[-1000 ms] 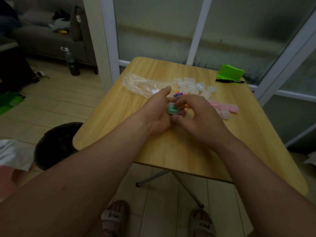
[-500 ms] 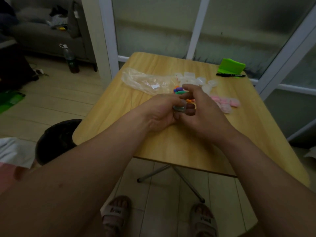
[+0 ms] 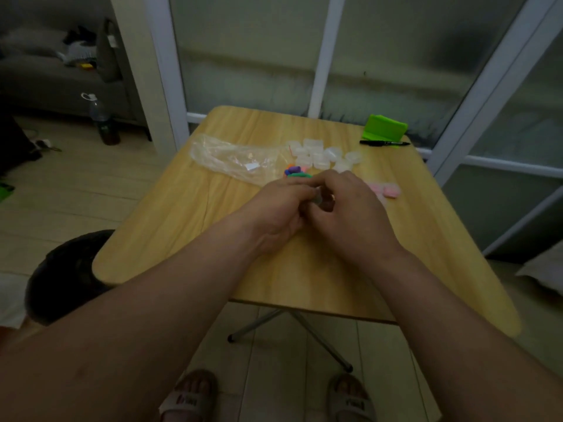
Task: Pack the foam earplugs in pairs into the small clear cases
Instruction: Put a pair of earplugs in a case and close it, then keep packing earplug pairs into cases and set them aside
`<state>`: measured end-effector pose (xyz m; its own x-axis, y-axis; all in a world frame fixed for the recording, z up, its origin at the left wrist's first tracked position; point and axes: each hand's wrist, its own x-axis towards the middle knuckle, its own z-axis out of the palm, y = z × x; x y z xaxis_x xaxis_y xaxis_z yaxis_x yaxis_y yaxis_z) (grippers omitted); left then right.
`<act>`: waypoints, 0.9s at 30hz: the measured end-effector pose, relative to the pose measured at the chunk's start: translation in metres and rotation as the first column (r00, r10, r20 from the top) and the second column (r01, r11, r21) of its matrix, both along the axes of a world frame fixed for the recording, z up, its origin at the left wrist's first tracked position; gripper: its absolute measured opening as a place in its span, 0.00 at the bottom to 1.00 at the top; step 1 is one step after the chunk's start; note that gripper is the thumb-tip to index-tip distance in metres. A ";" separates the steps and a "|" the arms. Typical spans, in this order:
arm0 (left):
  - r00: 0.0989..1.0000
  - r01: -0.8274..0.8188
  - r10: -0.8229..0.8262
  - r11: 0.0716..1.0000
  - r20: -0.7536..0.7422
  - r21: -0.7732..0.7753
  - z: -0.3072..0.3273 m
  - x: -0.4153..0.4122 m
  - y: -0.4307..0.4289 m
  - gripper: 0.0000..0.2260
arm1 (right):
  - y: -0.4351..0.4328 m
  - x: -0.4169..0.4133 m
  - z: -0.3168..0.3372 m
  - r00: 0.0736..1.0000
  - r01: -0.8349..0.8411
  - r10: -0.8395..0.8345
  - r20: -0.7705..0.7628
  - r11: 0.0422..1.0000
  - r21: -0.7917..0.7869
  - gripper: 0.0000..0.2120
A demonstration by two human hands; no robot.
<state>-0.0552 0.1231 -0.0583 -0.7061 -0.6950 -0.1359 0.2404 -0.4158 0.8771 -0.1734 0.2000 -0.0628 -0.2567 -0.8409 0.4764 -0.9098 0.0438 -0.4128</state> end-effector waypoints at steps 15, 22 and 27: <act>1.000 -0.016 0.016 0.991 0.000 0.131 0.016 -0.013 0.005 0.16 | 0.044 -0.109 -0.004 0.854 0.413 -0.429 0.295 0.903 0.120 0.12; 0.998 -0.044 0.049 0.989 -0.031 0.140 0.016 -0.016 -0.003 0.15 | 0.044 -0.122 -0.015 0.853 0.411 -0.441 0.279 0.897 0.161 0.11; 0.998 -0.051 0.057 0.989 -0.041 0.142 0.013 -0.016 -0.005 0.15 | 0.042 -0.121 -0.017 0.864 0.426 -0.452 0.223 0.891 0.156 0.12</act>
